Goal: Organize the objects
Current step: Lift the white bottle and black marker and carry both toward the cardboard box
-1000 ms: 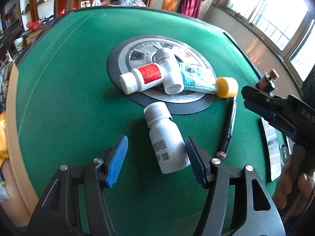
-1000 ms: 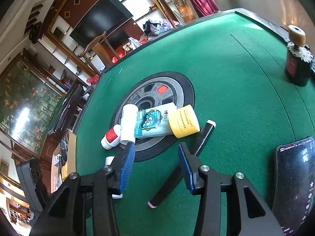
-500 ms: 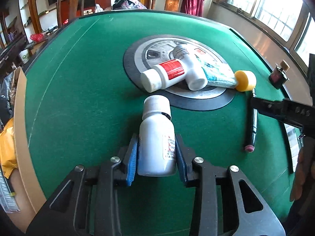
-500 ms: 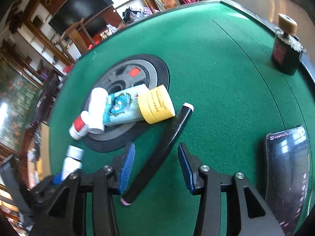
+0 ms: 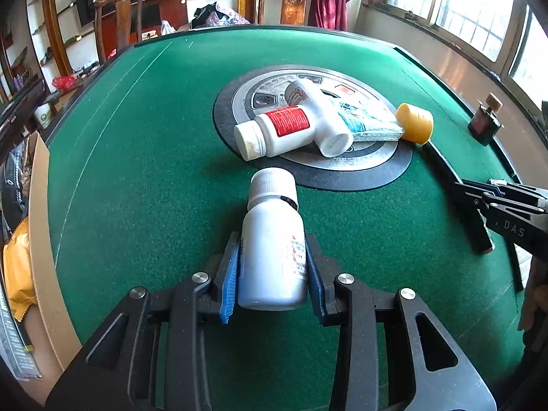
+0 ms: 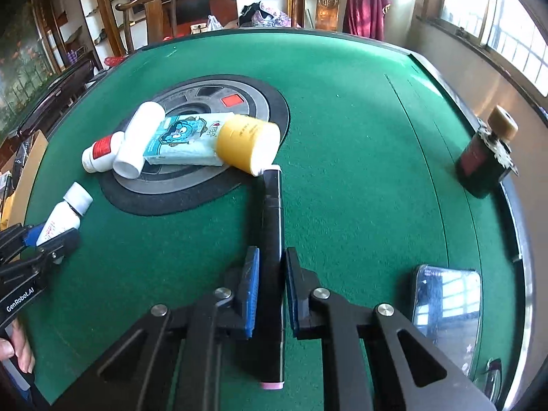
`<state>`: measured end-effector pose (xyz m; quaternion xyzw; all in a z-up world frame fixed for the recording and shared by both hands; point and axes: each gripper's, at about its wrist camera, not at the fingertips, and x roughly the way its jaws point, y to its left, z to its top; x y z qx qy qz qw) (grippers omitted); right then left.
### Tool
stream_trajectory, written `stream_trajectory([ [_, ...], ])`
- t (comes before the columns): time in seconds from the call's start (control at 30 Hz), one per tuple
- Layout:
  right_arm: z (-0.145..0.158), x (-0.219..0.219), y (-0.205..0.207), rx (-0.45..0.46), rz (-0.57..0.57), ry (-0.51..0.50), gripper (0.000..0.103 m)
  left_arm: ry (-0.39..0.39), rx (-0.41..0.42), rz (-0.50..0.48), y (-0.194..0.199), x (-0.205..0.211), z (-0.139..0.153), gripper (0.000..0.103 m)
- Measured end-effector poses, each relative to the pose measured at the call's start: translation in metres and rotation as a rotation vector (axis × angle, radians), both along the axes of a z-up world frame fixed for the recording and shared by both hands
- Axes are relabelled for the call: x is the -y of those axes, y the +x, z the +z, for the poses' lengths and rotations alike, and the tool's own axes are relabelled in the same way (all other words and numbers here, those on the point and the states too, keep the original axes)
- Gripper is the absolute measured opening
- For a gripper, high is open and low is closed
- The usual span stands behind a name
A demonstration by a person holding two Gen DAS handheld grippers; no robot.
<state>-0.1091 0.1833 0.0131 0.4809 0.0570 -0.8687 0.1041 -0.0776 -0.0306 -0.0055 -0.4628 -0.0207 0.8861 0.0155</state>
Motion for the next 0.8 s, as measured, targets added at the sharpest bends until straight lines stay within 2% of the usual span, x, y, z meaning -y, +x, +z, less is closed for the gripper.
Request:
stream_trajectory([
  [0.43, -0.005, 0.009, 0.003, -0.058, -0.035, 0.044, 0.014, -0.037, -0.024, -0.001, 0.001, -0.006, -0.002, 0.035],
  [0.7, -0.004, 0.009, 0.004, -0.062, -0.049, -0.007, 0.013, -0.044, -0.030, 0.004, 0.001, -0.008, -0.003, 0.035],
  [0.8, 0.006, 0.010, 0.010, -0.098, -0.056, -0.024, 0.013, -0.050, -0.037, 0.007, 0.002, -0.010, -0.003, 0.036],
])
